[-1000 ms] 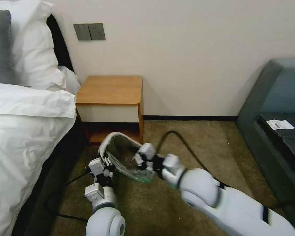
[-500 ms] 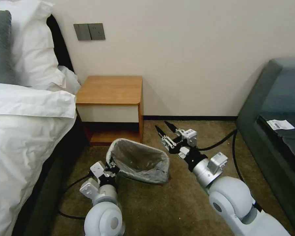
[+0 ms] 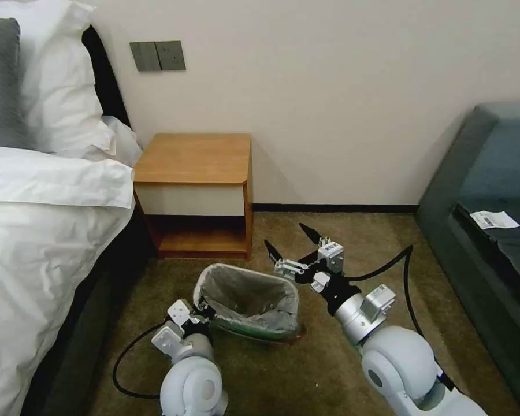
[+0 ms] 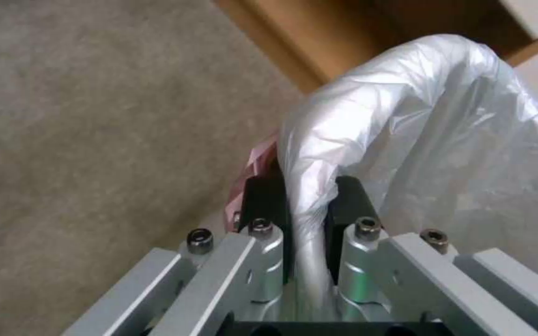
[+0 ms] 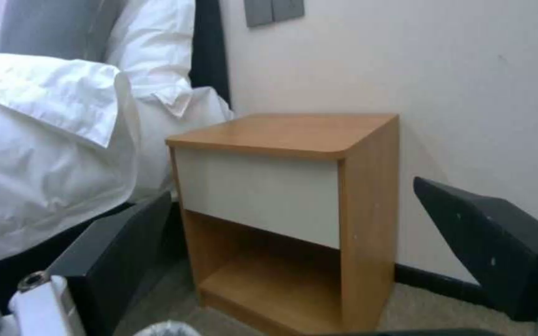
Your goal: Pick up the garbage bag from the table and place it over the trash can.
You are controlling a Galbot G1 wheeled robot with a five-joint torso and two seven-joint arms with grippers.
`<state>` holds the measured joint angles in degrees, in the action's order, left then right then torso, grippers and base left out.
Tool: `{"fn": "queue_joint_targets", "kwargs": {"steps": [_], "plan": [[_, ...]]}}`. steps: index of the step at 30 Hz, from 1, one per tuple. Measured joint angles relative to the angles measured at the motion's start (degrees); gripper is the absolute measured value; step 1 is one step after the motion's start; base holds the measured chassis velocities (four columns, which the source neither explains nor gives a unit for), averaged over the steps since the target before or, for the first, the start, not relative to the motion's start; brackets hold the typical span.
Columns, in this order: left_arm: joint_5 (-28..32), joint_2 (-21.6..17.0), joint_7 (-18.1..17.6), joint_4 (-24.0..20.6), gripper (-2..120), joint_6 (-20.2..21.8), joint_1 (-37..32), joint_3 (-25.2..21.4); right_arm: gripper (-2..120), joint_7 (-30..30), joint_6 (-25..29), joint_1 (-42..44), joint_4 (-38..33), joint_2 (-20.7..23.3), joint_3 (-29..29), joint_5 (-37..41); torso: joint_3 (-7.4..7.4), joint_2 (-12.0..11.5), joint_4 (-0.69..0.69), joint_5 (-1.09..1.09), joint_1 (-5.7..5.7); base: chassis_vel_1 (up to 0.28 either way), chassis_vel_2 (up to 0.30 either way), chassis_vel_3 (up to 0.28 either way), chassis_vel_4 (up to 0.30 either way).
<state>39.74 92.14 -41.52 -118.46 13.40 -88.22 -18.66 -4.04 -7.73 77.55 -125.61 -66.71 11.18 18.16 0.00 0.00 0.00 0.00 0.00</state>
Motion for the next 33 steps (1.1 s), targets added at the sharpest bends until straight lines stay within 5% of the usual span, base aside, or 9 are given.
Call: {"fn": "queue_joint_targets", "kwargs": {"steps": [15, 33], "plan": [[0.0, 0.0, -3.6, 1.9, 10, -0.5, 1.5, 0.2, 100, -1.2, 1.6, 0.1, 1.7, -0.1, -1.8, -1.3, 0.0, 0.0, 0.0, 0.01, 0.0, 0.0, 0.0, 0.0, 0.0], [-3.3, 0.0, -1.6, -3.2, 74, -0.2, -1.2, 0.6, 100, -1.5, 1.6, -0.2, 2.2, -0.7, -2.9, -1.5, 0.0, 0.0, 0.01, -0.01, 0.0, 0.0, 0.0, 0.0, 0.0]]}}
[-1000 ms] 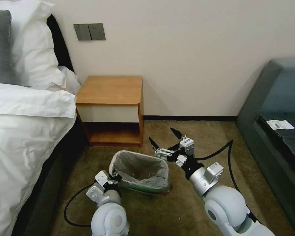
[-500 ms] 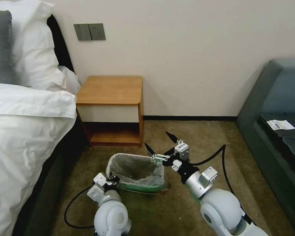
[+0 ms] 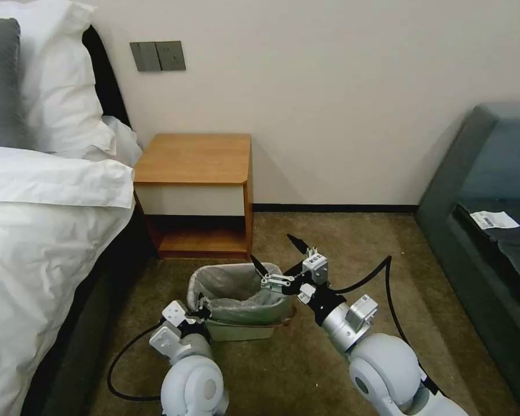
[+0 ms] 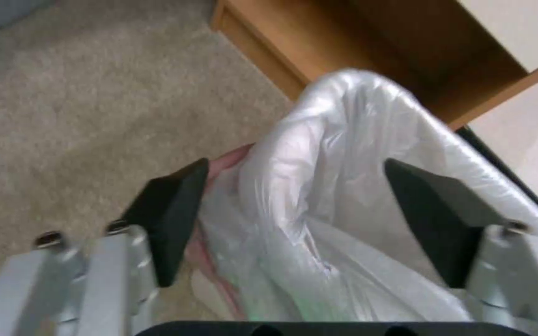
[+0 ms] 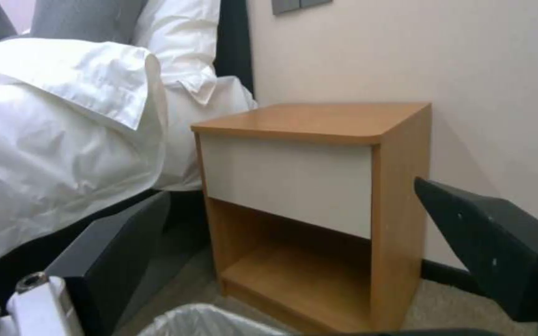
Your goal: Pick up the garbage bag from the table and place it over the trash can.
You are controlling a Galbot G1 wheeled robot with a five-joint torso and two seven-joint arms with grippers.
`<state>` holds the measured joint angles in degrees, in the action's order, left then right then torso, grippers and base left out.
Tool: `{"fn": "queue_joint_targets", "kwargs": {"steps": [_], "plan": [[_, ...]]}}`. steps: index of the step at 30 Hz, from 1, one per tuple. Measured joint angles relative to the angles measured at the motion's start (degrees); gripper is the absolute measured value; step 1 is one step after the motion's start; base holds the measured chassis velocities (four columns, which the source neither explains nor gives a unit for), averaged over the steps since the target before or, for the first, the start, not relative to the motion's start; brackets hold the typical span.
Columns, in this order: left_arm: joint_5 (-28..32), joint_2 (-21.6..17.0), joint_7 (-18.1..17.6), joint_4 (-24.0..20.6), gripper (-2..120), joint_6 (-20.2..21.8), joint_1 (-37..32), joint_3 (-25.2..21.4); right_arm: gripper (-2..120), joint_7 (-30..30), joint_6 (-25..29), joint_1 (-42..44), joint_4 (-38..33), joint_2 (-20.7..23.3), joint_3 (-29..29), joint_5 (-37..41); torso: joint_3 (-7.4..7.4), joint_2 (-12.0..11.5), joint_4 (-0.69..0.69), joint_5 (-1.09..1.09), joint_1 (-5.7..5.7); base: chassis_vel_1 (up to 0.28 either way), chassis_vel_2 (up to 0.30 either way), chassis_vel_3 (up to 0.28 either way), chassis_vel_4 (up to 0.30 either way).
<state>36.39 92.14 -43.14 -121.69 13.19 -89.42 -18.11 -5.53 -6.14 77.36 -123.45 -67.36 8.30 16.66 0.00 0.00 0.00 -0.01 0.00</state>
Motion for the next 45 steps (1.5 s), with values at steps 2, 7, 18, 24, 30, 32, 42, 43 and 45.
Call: {"fn": "queue_joint_targets", "kwargs": {"steps": [2, 7, 18, 24, 30, 32, 42, 43, 45], "plan": [[-1.0, 0.0, 0.6, -0.5, 78, -0.2, -0.5, 0.0, 100, 0.2, 0.1, 0.3, 0.1, -0.4, 0.0, -0.1, 0.0, 0.0, 0.0, 0.0, 0.0, 0.0, 0.0, 0.0, 0.0], [-5.8, -0.4, 5.6, -1.0, 85, -1.4, -1.8, -0.2, 100, 7.5, -0.5, 0.5, 0.9, -2.6, 0.0, -2.1, 0.0, 0.0, 0.0, 0.0, 0.0, 0.0, 0.0, 0.0, 0.0], [-20.5, -8.1, 26.1, 1.2, 92, -11.6, -3.5, -1.7, 100, 21.3, 12.5, 2.7, 12.8, -12.1, 2.3, -16.1, 0.0, 0.0, -0.02, -0.01, 0.0, 0.0, 0.0, 0.0, 0.0], [-26.6, -11.7, 41.5, 7.6, 93, -26.4, 0.2, -3.4, 100, 21.9, 19.4, 3.1, 20.4, -16.5, 4.6, -21.9, 0.0, 0.0, 0.01, 0.0, 0.0, 0.0, 0.0, 0.0, 0.0], [-27.9, -12.0, 42.0, 12.6, 93, -32.7, 2.2, -3.8, 100, 19.3, 23.1, 3.8, 23.4, -18.2, 5.1, -23.2, 0.0, 0.0, -0.01, -0.05, 0.0, 0.0, 0.0, 0.0, 0.0], [-28.1, -11.8, 41.4, 13.0, 93, -33.1, 2.1, -3.8, 100, 18.7, 23.5, 3.8, 23.4, -18.2, 5.2, -23.2, 0.0, 0.0, -0.01, -0.04, 0.0, 0.0, 0.0, 0.0, 0.0], [-26.3, -10.8, 33.9, 14.4, 93, -34.8, 1.5, -3.8, 100, 10.7, 24.8, 5.1, 20.0, -16.6, 10.0, -18.8, 0.0, 0.0, 0.0, 0.02, 0.0, 0.0, 0.0, 0.0, 0.0], [-26.2, -10.7, 33.8, 14.4, 93, -34.8, 1.7, -3.8, 100, 10.5, 24.8, 5.1, 19.8, -16.5, 10.5, -18.3, 0.0, 0.0, -0.01, 0.02, 0.0, 0.0, 0.0, 0.0, 0.0], [-26.1, -10.6, 33.7, 14.4, 93, -34.7, 1.9, -3.8, 100, 10.3, 24.7, 5.1, 19.8, -16.5, 10.9, -18.0, 0.0, 0.0, -0.01, 0.02, 0.0, 0.0, 0.0, 0.0, 0.0]]}}
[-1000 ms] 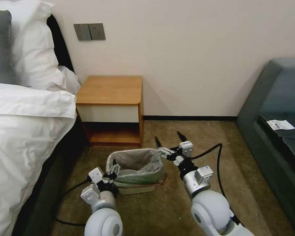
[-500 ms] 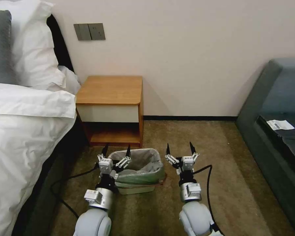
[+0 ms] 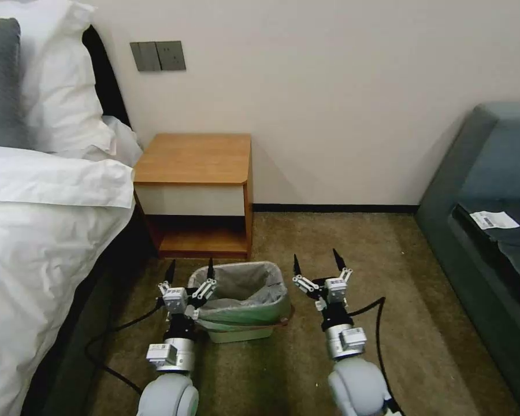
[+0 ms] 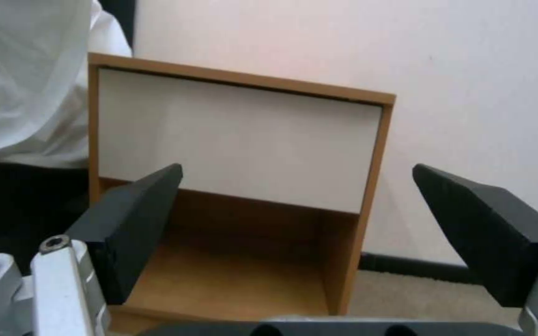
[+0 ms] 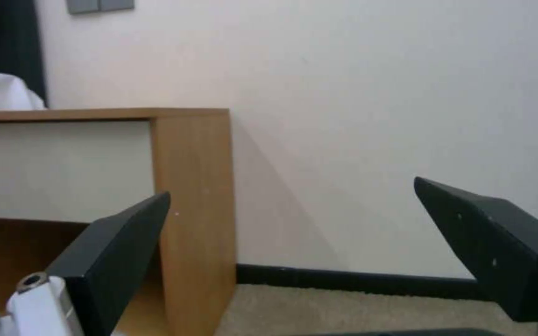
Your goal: Pick up the garbage bag from the table and place it over the trash can.
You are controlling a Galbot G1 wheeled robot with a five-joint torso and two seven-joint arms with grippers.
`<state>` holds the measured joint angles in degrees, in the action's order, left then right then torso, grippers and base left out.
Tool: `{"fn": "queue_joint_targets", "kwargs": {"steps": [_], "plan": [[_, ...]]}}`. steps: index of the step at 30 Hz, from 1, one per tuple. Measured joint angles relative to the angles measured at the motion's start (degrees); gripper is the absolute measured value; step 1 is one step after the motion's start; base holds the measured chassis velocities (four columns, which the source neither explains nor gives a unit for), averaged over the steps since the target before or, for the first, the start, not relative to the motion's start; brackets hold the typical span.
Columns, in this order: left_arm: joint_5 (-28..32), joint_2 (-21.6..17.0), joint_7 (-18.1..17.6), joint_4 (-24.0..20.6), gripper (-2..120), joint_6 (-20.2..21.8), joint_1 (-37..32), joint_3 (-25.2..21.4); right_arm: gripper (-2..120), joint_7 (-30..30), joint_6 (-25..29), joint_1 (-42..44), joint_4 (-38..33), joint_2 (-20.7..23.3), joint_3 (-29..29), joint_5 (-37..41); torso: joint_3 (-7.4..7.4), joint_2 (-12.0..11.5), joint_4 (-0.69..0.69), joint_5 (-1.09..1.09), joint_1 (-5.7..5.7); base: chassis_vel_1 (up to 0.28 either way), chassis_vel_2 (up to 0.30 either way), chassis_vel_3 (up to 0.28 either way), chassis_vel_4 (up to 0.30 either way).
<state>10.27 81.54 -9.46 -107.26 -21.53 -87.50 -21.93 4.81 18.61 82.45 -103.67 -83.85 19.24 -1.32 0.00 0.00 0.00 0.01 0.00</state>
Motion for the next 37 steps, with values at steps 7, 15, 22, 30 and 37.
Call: {"fn": "queue_joint_targets", "kwargs": {"steps": [7, 15, 22, 30, 37], "plan": [[2.2, 0.0, 0.0, 0.2, 93, 0.3, 2.3, -0.6, 100, -2.5, 0.0, -0.2, -0.4, 1.0, 3.7, 1.9, 0.0, 0.0, 0.01, -0.01, 0.0, 0.0, 0.0, 0.0, 0.0], [2.4, 0.5, 0.5, 1.2, 92, -0.4, 3.2, -0.8, 100, -5.8, 0.7, 0.2, -0.4, 0.9, 5.4, 2.6, 0.0, 0.0, 0.01, -0.01, 0.0, 0.0, 0.0, 0.0, 0.0], [2.0, 0.6, 0.5, 1.5, 92, -0.7, 2.9, -0.8, 100, -6.1, 0.7, 0.4, -0.7, 0.9, 6.2, 2.2, 0.0, 0.0, 0.0, -0.01, 0.0, 0.0, 0.0, 0.0, 0.0], [2.0, 0.5, 0.5, 1.5, 92, -0.7, 2.8, -0.9, 100, -6.1, 0.6, 0.4, -0.8, 0.9, 6.2, 2.2, 0.0, 0.0, 0.0, -0.01, 0.0, 0.0, 0.0, 0.0, 0.0], [1.9, 0.5, 0.6, 1.5, 92, -0.7, 2.8, -0.9, 100, -6.0, 0.6, 0.4, -0.8, 0.9, 6.1, 2.2, 0.0, 0.0, 0.0, -0.01, 0.0, 0.0, 0.0, 0.0, 0.0]]}}
